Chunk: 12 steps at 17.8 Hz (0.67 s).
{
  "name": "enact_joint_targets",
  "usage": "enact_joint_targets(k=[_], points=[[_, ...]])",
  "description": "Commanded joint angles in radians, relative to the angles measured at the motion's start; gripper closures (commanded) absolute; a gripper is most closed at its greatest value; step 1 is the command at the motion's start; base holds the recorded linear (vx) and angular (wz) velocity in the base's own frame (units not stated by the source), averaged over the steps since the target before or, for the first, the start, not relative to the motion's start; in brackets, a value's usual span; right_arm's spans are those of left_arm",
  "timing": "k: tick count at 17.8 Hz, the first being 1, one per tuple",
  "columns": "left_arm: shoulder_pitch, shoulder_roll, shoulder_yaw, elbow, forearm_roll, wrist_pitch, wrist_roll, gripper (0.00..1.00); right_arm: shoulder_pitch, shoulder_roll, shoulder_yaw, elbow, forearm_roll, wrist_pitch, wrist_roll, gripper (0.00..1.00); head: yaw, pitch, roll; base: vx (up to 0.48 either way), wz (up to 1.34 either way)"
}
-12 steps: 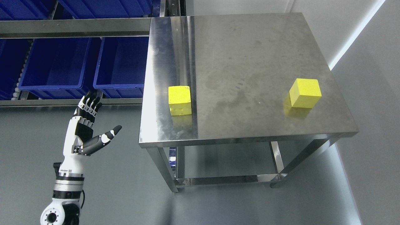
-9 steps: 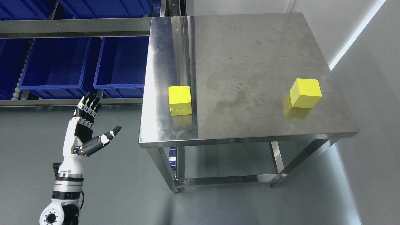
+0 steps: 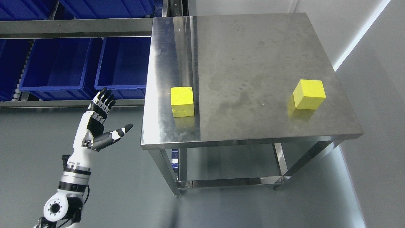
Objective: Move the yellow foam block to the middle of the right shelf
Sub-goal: 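Reach the left hand toward the nearer yellow foam cube on the table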
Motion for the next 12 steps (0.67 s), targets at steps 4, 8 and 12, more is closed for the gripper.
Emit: enact_joint_targets(k=[4,8,12], points=[[-0.269,0.096,-0.262,0.004,-0.04,0.192,-0.088,0.01,-0.002,-0.017,0.0,-0.017,0.0,0.0,0.0,0.0,0.0,0.0,0.0,0.0,0.0],[-0.387,0.085,-0.315,0.055,-0.154,0.272,-0.088,0.01,-0.003,-0.017,0.0,-0.017,-0.002,0.0,0.0,0.0,0.0,0.0,0.0,0.0,0.0],[-0.42,0.084,-0.407,0.09,-0.193,0.3,-0.088,0.01,-0.003,-0.017,0.0,-0.017,0.0,0.0,0.0,0.0,0.0,0.0,0.0,0.0,0.0]])
